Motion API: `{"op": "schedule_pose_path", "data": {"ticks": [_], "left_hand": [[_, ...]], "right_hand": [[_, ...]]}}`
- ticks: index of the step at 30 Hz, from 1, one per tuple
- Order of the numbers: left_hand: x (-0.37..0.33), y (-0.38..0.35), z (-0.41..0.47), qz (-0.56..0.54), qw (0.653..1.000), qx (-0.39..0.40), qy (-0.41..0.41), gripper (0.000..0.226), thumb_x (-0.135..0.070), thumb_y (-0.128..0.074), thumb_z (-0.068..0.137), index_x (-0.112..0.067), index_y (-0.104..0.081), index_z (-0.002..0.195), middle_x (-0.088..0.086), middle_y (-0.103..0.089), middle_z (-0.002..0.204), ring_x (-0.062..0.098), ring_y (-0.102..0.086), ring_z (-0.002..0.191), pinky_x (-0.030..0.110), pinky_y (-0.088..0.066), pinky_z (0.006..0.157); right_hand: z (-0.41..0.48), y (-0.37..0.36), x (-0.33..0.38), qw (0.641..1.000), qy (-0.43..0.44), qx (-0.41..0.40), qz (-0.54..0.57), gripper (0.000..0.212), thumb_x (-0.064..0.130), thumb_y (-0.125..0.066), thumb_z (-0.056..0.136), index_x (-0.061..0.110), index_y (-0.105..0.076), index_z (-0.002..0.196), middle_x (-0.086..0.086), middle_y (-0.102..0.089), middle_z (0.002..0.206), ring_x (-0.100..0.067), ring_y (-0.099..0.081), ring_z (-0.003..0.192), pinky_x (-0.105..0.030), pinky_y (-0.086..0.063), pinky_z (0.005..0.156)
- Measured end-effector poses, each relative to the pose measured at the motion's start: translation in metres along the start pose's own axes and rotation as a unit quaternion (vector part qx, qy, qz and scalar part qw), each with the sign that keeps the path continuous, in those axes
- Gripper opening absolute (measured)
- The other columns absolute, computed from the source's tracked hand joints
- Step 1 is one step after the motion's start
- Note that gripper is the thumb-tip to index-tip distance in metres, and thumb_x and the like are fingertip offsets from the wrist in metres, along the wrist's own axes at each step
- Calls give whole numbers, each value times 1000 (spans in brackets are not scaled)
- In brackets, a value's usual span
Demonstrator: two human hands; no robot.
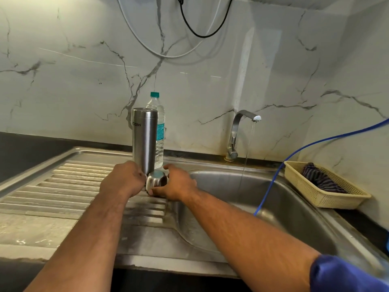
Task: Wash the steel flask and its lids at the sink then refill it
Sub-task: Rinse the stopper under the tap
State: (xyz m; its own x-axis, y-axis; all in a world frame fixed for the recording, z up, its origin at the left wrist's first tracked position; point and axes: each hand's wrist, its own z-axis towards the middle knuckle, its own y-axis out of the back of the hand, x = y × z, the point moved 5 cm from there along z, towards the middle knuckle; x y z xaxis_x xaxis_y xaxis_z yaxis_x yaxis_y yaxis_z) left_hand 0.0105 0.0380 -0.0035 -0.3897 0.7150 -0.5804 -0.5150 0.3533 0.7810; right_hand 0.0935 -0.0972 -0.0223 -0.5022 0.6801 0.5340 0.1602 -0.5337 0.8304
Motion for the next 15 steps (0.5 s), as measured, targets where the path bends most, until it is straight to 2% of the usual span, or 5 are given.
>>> {"op": "schedule_pose_path", "data": {"ticks": [2,6,11,15], "left_hand": [[-9,1,-2,-25,999,-22,-37,17,-30,-66,95,-24,-67,79,1,-68,82,18,-63,75,35,-52,71],[-40,-8,-17,-84,986,-33,-139,11,-35,-68,94,-31,-68,84,-6,-70,84,14,-66,78,38,-57,74],[-73,-23,-39,-11,975,-16,-224,8,-39,-66,95,-41,-61,89,-13,-65,79,9,-61,71,30,-51,71],[-111,-35,-62,19,959,11,-281,10,-34,-65,94,-43,-62,91,-16,-66,82,10,-64,77,31,-52,71]], "right_hand": [[-4,11,-3,1000,2,-10,4,85,47,-88,75,28,-46,146,-1,-61,139,-25,-58,125,-48,-49,105],[-21,51,-20,999,13,-27,-23,75,42,-84,81,28,-47,144,-3,-61,134,-26,-58,122,-50,-50,104],[-60,121,-61,997,44,-18,-65,48,37,-75,90,24,-59,134,-3,-64,130,-22,-61,117,-43,-54,100],[-98,179,-99,994,22,-18,-110,30,37,-73,90,22,-71,116,-1,-72,112,-19,-67,102,-42,-58,94]]}}
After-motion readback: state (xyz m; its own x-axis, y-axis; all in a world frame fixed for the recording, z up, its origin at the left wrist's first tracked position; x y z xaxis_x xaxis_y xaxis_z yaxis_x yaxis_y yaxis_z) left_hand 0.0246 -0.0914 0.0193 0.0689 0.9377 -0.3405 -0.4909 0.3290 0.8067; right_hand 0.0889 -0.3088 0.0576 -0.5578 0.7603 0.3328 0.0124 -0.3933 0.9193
